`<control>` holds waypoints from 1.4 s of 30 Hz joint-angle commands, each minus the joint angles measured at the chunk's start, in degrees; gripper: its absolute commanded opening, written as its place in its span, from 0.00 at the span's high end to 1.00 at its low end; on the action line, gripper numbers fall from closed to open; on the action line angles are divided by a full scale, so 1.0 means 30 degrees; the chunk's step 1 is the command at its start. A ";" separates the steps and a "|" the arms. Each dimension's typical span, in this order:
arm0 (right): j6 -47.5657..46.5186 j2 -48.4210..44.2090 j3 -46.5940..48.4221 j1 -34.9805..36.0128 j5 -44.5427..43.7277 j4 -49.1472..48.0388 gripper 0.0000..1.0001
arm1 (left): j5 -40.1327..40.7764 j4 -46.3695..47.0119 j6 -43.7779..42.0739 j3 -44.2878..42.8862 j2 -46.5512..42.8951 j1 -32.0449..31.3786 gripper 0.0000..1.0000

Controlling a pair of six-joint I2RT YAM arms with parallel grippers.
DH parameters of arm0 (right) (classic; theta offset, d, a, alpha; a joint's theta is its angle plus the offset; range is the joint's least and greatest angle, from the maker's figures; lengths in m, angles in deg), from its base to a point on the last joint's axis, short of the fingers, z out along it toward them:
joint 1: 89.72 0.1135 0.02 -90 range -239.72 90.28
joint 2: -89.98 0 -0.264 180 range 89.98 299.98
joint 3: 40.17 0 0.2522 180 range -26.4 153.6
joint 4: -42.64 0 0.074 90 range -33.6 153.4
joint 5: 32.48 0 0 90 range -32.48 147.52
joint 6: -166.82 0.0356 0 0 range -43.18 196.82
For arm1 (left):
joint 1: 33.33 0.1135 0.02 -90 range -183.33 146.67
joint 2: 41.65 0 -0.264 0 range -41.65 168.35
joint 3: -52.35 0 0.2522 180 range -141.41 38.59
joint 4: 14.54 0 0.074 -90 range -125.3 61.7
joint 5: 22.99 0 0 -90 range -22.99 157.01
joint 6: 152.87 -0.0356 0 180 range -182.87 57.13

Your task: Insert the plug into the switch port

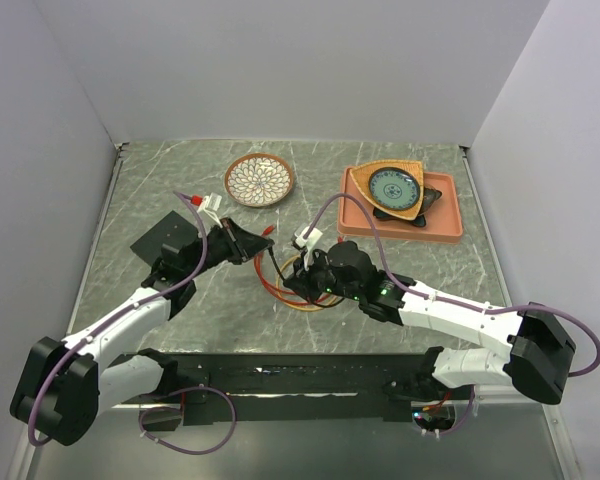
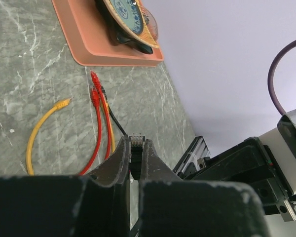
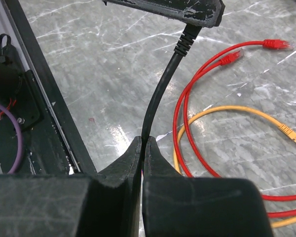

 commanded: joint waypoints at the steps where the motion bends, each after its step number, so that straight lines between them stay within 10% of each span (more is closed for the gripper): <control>1: 0.0155 -0.0191 0.0568 -0.0103 -0.0274 -0.0650 0.76 | 0.0396 0.0556 -0.0347 -0.0605 0.0062 -0.0150 0.99; 9: 0.1938 -0.1625 0.0072 -0.1535 0.1944 -0.2666 0.01 | -0.0101 0.1843 -0.0640 -0.0107 -0.0700 -0.0501 0.99; 18: 0.7477 -0.0778 -0.1629 -0.6198 0.9975 -0.9988 0.02 | -0.0747 0.3838 -0.0141 0.0479 -0.2047 -0.1086 0.99; 42: 1.2956 0.3587 -0.1014 -0.6139 1.2234 -1.6992 0.50 | -0.0454 0.4071 -0.0317 0.0245 -0.2312 -0.2083 0.99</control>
